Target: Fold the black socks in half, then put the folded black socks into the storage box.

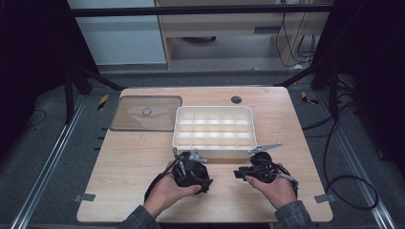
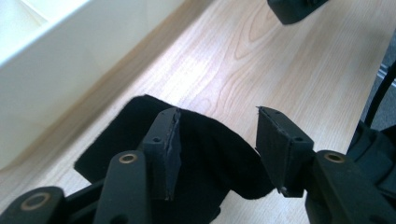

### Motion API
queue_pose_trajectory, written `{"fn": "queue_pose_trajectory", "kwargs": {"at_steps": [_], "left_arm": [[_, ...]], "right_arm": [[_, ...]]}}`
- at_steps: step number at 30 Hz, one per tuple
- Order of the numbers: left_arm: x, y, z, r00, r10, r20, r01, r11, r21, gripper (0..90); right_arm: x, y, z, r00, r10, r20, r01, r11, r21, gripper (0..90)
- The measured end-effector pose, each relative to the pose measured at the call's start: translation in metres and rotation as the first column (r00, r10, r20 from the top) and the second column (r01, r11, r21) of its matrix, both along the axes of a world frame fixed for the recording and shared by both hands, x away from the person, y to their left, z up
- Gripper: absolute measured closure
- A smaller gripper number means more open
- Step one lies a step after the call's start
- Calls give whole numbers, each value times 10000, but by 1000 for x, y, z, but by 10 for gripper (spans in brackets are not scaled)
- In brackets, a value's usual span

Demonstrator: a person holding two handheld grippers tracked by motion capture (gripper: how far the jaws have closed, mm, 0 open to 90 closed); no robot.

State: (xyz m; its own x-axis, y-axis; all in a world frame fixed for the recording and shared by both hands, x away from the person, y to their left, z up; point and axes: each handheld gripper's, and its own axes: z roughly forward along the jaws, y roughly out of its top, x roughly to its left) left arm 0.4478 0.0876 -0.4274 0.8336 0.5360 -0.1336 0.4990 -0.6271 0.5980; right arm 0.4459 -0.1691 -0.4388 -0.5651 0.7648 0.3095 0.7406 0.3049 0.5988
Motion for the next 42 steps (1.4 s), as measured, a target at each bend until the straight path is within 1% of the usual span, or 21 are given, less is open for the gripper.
{"fn": "queue_pose_trajectory", "kwargs": {"at_steps": [4, 6, 8, 11, 14, 15, 17, 19, 21, 24, 25, 26, 28, 29, 31, 33, 34, 35, 36, 39, 42], "left_arm": [[1, 4, 3, 10000, 84, 27, -83, 9999, -56, 479], [1, 8, 6, 9997, 203, 170, -200, 9997, -135, 459], [0, 14, 11, 9979, 441, 483, -438, 9990, -69, 434], [2, 26, 13, 9941, 879, 639, -882, 9961, 25, 359], [1, 39, 11, 9840, 1584, 813, -1589, 9873, -9, 242], [1, 45, 9, 9807, 1788, 789, -1785, 9839, -116, 189], [-1, 57, 5, 9745, 2114, 753, -2090, 9772, -378, 136], [-3, 73, 0, 9638, 2550, 783, -2502, 9660, -653, 89], [-4, 88, -4, 9574, 2747, 889, -2688, 9604, -728, 83], [-6, 114, -13, 9479, 3040, 953, -2974, 9516, -775, 69], [-6, 121, -17, 9440, 3123, 1063, -3065, 9495, -676, 62], [-5, 131, -22, 9385, 3222, 1238, -3194, 9467, -427, 57], [-5, 143, -30, 9266, 3524, 1312, -3501, 9358, -410, 57], [-5, 151, -35, 9240, 3597, 1295, -3570, 9331, -440, 58], [-6, 166, -43, 9237, 3589, 1341, -3551, 9334, -518, 57], [-5, 179, -47, 9285, 3440, 1400, -3446, 9385, -206, 57], [-4, 184, -49, 9259, 3506, 1407, -3522, 9358, -144, 56], [-2, 189, -51, 9184, 3709, 1380, -3727, 9279, -134, 53], [-1, 192, -53, 9131, 3845, 1356, -3865, 9222, -118, 53], [3, 201, -59, 9032, 4088, 1308, -4153, 9093, 252, 54], [5, 207, -63, 8906, 4374, 1249, -4434, 8960, 236, 52]], "right_arm": [[0, 0, 0, 10000, 19, 14, -19, 10000, -6, 689], [0, 1, 0, 10000, 23, 7, -23, 10000, 1, 687], [-1, 2, 2, 10000, 19, 15, -19, 10000, 17, 682], [-1, 7, 5, 9999, 95, 92, -95, 10000, 5, 674], [-2, 13, 8, 9996, 250, 141, -253, 9995, 208, 662], [-2, 15, 10, 9995, 284, 134, -288, 9991, 319, 655], [-3, 20, 12, 9993, 334, 155, -339, 9988, 353, 622], [-3, 27, 14, 9993, 363, 127, -366, 9990, 258, 569], [-2, 33, 14, 9990, 431, 88, -433, 9989, 198, 539], [-1, 43, 14, 9992, 382, 110, -382, 9993, 28, 444], [0, 46, 13, 9991, 419, 76, -419, 9991, 9, 417], [1, 49, 12, 9991, 426, 38, -426, 9991, -3, 390], [4, 55, 8, 9992, 395, 13, -395, 9991, -159, 345], [5, 57, 6, 9993, 375, -16, -376, 9991, -172, 323], [6, 63, 3, 9992, 379, -114, -381, 9990, -242, 280], [7, 67, 2, 9989, 418, -214, -423, 9989, -219, 246], [8, 69, 1, 9988, 425, -243, -429, 9989, -168, 241], [9, 71, 1, 9989, 409, -229, -411, 9991, -89, 242], [10, 73, 1, 9989, 369, -283, -372, 9993, -72, 244], [11, 80, -4, 9980, 497, -403, -505, 9985, -206, 249], [12, 86, -8, 9966, 606, -549, -621, 9977, -256, 259]]}}
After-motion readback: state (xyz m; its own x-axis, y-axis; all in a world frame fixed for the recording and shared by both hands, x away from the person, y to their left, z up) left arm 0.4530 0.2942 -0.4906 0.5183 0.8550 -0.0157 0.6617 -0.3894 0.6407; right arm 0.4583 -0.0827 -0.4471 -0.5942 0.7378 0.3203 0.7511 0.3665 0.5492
